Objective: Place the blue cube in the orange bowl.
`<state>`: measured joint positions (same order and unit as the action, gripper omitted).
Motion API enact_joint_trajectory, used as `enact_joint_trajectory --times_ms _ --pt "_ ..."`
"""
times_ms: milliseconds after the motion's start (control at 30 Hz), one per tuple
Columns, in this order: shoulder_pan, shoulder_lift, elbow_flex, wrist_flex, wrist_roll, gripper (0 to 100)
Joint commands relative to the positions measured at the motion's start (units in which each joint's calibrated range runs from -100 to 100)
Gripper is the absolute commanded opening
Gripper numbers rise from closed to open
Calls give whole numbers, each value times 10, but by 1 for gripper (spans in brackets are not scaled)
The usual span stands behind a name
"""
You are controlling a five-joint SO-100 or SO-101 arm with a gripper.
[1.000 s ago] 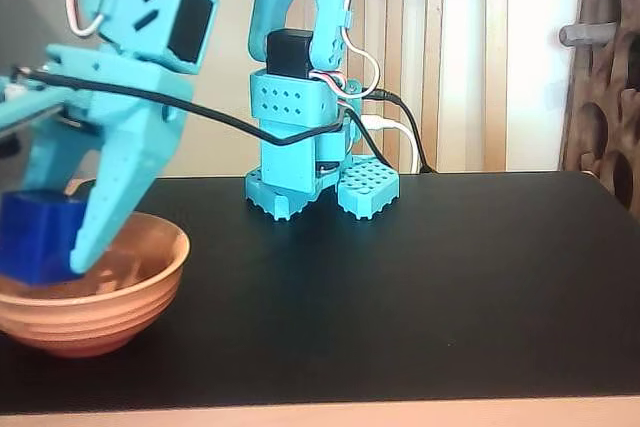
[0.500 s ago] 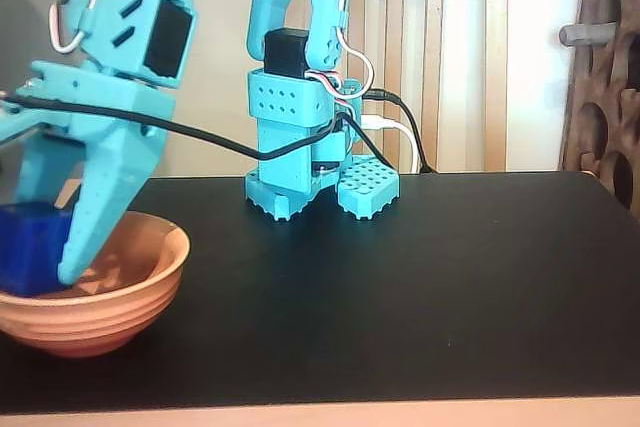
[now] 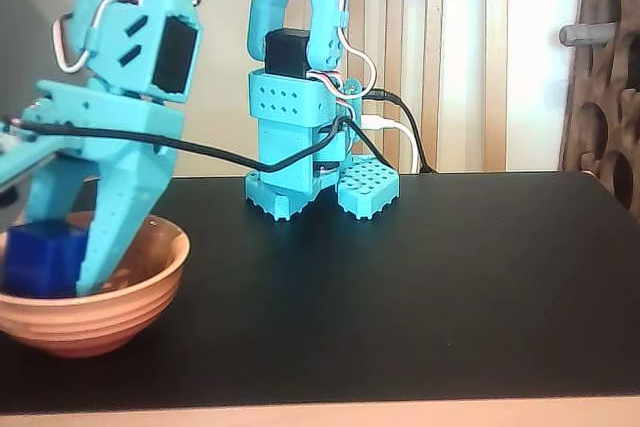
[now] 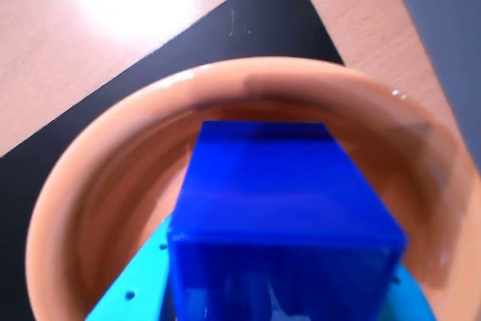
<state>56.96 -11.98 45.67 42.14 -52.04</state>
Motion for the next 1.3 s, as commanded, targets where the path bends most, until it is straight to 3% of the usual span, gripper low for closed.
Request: enact_joint_trajectory --times_ms 0,867,1033,1267 --pt "-11 -2 -4 -17 4 14" --pt "-9 -8 -3 -9 -2 15" --pt "-9 -8 -3 -9 -2 28" --pt "-9 -8 -3 -9 -2 30"
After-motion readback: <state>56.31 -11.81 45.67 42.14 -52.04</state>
